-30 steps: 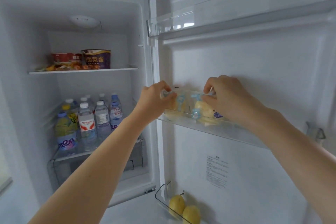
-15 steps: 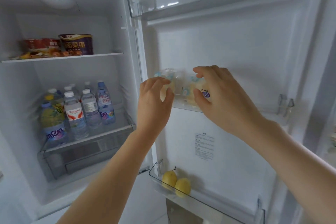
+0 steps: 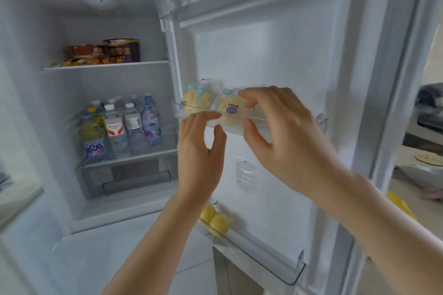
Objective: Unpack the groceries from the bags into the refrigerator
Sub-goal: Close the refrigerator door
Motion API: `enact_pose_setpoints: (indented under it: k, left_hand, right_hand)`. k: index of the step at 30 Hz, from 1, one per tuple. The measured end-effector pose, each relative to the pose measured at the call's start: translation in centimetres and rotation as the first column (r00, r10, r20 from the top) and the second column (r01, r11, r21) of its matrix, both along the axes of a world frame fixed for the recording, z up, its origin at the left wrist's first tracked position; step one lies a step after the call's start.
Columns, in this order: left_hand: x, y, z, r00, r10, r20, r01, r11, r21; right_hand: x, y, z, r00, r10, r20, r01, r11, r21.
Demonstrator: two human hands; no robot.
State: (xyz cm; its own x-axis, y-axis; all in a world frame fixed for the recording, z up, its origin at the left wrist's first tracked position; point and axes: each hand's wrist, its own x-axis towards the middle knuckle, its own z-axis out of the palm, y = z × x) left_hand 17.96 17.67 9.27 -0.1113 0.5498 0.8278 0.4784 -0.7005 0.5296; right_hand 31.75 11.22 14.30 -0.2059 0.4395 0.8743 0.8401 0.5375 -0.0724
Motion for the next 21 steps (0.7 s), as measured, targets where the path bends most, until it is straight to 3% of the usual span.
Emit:
enact_pose_setpoints:
  k: [6, 11, 16, 21]
  left_hand:
    - [6.9, -5.5, -3.8, 0.986, 0.120, 0.116, -0.119, 0.993, -0.017]
    - [12.2, -8.9, -6.6, 0.969, 0.172, 0.179, -0.166, 0.985, -0.048]
    - [16.9, -10.6, -8.2, 0.965, 0.201, 0.169, -0.196, 0.980, -0.044]
    - [21.5, -11.1, -9.9, 0.971, 0.221, 0.091, -0.211, 0.972, -0.108]
  right_hand:
    - [7.1, -2.6, -2.1, 0.978, 0.210, -0.003, -0.210, 0.978, -0.004]
    - [11.9, -3.8, -3.9, 0.957, 0.289, -0.022, -0.290, 0.956, -0.048]
    - [16.2, -4.8, -4.6, 0.928, 0.365, -0.076, -0.367, 0.930, -0.008]
    - [19.5, -3.6, -5.4, 0.920, 0.313, -0.236, -0.308, 0.949, 0.058]
